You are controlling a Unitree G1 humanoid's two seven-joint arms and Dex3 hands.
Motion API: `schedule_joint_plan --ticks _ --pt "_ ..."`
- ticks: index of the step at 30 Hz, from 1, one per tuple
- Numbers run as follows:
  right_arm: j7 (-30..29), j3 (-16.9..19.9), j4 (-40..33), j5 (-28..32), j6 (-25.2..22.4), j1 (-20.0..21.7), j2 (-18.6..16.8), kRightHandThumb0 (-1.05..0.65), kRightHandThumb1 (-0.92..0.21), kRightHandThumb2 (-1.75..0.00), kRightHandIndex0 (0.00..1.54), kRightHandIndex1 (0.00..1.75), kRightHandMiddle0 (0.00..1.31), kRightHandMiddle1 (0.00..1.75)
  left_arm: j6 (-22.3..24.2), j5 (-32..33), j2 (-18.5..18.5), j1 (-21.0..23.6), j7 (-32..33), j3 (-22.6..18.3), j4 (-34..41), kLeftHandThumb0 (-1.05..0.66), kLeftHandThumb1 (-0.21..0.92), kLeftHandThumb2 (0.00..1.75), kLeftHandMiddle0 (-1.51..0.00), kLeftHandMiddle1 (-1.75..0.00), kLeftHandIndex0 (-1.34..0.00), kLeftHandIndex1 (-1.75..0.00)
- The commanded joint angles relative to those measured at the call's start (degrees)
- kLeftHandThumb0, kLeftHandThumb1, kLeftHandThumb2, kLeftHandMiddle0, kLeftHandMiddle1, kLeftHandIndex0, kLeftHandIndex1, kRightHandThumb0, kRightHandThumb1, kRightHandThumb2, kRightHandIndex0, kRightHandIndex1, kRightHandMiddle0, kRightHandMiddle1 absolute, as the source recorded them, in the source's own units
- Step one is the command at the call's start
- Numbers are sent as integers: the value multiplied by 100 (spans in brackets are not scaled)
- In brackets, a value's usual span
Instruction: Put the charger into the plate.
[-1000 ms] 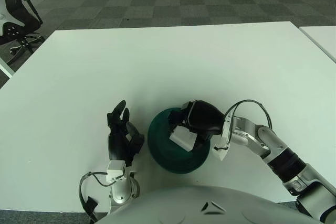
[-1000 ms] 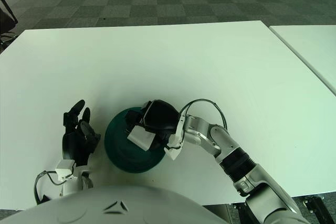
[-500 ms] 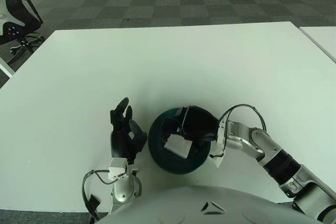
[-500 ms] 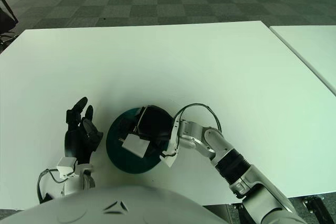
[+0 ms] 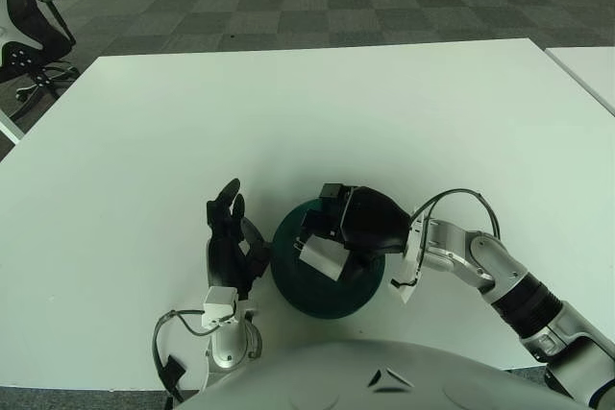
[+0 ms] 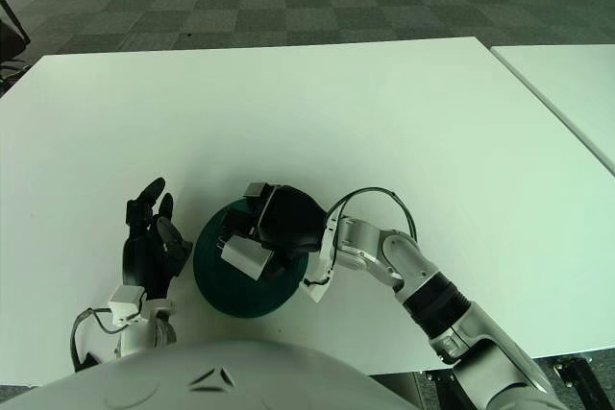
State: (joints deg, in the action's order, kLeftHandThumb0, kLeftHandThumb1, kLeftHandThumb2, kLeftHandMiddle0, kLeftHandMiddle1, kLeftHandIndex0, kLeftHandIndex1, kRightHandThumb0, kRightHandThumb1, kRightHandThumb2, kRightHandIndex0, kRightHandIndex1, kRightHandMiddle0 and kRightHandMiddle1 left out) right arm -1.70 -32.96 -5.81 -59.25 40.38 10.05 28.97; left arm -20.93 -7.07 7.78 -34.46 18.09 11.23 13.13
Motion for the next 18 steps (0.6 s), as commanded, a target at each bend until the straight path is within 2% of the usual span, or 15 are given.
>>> schedule_joint_plan --ticks 1,7,18 --pt "160 178 -433 202 12 -58 138 -91 -92 -96 26 13 0 61 -33 -34 39 -39 -20 -53 -69 -83 92 107 -29 0 0 -73" --pt "689 357 -803 629 -90 -8 181 -100 -92 -104 19 3 0 38 -80 -110 55 6 18 -71 -153 -80 92 108 -30 0 0 -75" --pt "889 483 -824 1016 -78 -80 76 -105 -92 -102 15 0 0 27 -119 -59 55 -13 -21 -79 -193 -76 92 106 -27 0 0 -72"
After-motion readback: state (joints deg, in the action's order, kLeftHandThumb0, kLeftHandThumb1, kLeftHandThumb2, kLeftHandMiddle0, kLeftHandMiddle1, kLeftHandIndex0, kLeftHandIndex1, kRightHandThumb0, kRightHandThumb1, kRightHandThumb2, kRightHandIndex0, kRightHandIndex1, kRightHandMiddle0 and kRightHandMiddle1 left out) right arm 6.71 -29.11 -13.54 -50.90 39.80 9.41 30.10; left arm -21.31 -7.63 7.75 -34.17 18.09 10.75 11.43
